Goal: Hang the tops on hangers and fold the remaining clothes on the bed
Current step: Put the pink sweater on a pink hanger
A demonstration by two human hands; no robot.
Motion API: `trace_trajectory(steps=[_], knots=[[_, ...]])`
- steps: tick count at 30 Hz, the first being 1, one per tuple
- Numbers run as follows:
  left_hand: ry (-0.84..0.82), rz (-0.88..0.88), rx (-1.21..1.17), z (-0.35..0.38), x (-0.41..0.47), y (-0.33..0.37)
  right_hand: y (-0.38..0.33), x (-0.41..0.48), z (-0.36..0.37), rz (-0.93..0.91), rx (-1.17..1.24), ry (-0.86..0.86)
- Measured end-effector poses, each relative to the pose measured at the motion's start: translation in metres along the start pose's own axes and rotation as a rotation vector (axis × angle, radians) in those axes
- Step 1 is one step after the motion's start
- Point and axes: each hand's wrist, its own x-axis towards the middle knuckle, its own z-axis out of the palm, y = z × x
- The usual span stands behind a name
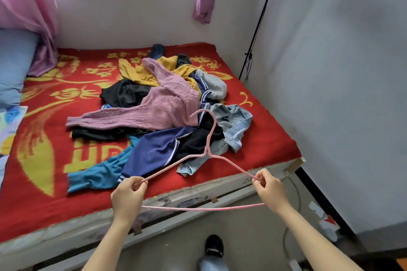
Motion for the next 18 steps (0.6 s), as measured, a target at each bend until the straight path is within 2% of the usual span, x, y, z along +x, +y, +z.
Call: trace_trajectory(steps=[10,18], knots=[[0.101,0.074,0.012,0.118,0.062,0.082,0.006,0.160,-0.027,-0.259,0.082,-0.075],[0.119,-0.067,0.006,0.149,0.077,0.080,0.004,0.224,-0.012,-0.295,0.189,-0.222]])
